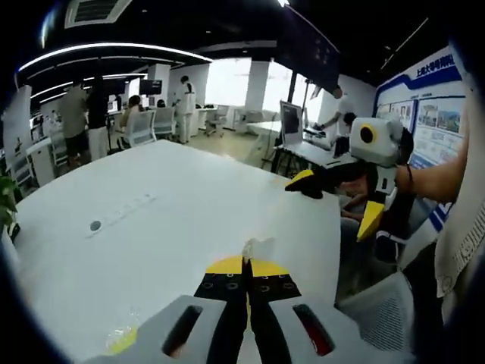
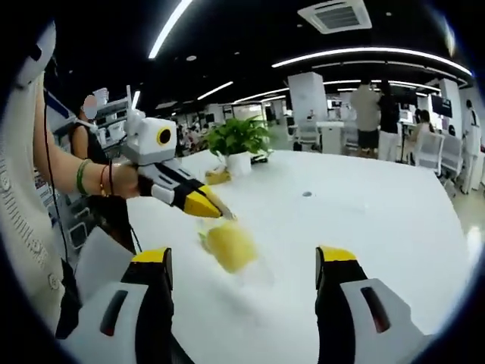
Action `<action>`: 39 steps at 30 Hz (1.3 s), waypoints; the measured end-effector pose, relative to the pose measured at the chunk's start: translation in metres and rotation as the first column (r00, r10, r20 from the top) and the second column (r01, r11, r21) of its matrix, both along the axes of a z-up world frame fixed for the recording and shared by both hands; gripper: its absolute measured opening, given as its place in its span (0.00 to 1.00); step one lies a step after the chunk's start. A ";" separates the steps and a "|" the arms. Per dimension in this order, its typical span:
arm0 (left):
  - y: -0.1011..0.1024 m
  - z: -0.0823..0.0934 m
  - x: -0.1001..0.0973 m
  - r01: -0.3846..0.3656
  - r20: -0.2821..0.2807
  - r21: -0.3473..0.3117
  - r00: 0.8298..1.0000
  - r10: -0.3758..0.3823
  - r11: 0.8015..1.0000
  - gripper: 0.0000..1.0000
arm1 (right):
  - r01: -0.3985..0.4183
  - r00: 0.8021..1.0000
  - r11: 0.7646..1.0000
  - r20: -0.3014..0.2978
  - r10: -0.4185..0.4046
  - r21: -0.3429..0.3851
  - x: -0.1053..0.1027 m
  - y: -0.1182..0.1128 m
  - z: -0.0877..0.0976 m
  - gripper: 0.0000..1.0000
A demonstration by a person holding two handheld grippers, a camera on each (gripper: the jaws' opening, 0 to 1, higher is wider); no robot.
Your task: Compare the silicone blocks by pressing each to a similar depth, holding the contact briefly, and releasing to observe deformation and rebound differences across the visible hardness samples.
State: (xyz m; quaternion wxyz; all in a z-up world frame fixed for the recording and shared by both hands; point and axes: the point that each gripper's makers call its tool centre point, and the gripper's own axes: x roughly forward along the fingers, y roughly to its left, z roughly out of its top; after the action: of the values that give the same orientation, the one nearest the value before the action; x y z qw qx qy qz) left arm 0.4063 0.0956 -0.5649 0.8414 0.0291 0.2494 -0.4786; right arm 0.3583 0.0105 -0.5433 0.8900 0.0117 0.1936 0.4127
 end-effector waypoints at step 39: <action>0.009 -0.136 0.107 -0.501 -0.390 -0.117 0.818 0.424 0.858 0.00 | -0.019 0.993 0.999 -0.114 0.022 0.026 0.031 -0.031 -0.033 0.62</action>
State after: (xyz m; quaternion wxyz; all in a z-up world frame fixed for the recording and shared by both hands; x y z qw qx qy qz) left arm 0.5132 0.1047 -0.7014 0.8725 -0.2089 0.3416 -0.2800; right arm 0.3892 -0.0208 -0.5764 0.8729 0.0443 0.2392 0.4228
